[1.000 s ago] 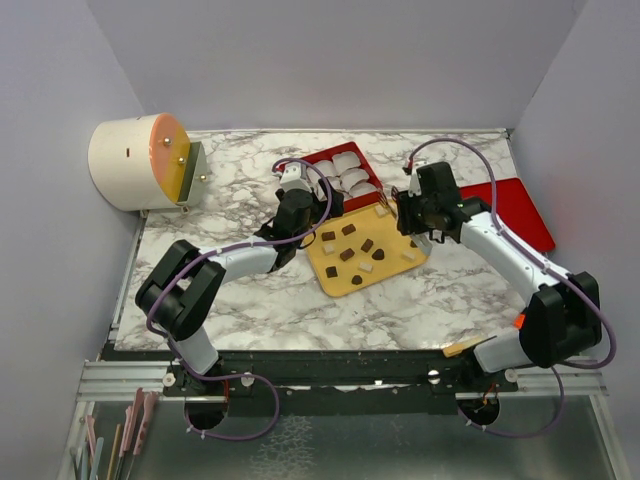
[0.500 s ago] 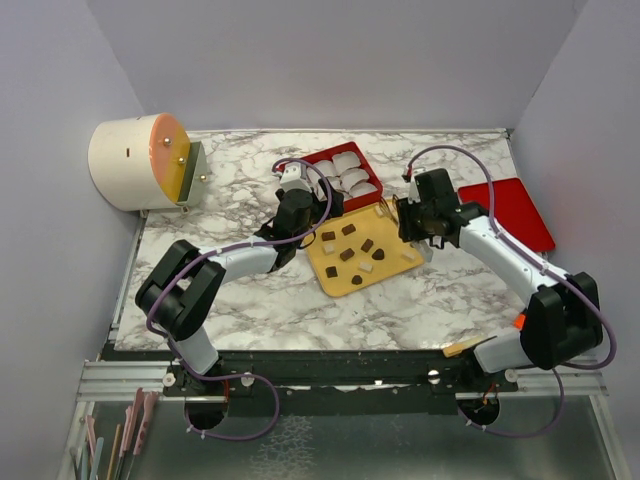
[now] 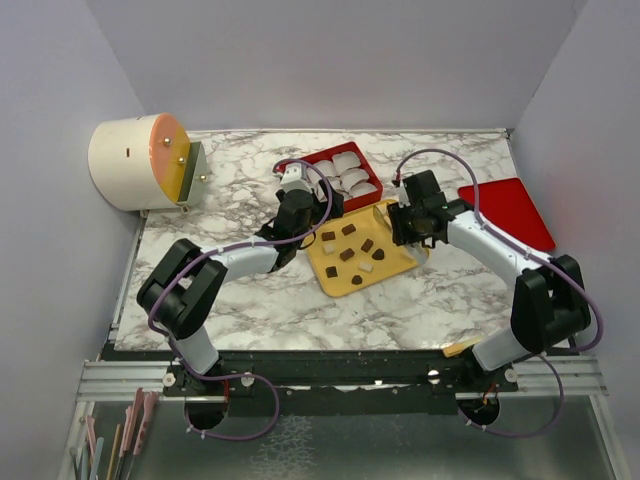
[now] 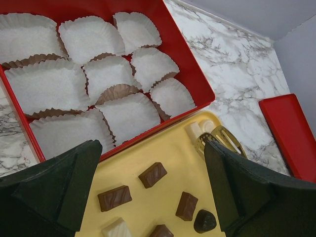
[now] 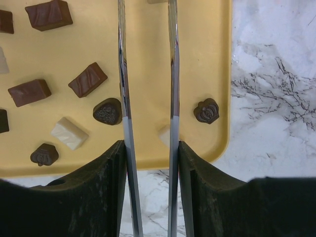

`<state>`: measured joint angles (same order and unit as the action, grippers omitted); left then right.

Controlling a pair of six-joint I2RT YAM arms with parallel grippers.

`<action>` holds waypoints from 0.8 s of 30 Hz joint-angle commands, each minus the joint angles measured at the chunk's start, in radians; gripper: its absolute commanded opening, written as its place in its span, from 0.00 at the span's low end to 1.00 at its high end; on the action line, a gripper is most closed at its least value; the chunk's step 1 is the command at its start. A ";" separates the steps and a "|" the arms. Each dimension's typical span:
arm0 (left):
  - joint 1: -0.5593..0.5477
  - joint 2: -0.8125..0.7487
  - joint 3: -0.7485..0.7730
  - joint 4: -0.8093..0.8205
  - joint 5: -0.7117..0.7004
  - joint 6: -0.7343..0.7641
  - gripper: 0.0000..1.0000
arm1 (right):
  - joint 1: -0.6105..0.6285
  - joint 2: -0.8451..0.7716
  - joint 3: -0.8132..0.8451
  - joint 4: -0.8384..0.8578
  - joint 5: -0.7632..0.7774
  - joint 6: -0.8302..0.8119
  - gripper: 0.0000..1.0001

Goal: Pack the chocolate

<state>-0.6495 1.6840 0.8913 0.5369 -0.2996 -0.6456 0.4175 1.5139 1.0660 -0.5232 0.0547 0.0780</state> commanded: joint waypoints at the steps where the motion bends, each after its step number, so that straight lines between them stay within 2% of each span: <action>1: -0.002 0.016 0.015 0.021 -0.010 0.015 0.96 | 0.014 0.033 0.058 0.004 0.020 -0.012 0.46; 24: 0.023 0.019 0.000 0.021 -0.003 0.014 0.96 | 0.018 0.135 0.126 0.006 0.057 -0.047 0.46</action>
<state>-0.6346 1.6878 0.8913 0.5373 -0.2996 -0.6422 0.4309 1.6337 1.1587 -0.5205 0.0845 0.0505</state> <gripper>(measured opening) 0.957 0.471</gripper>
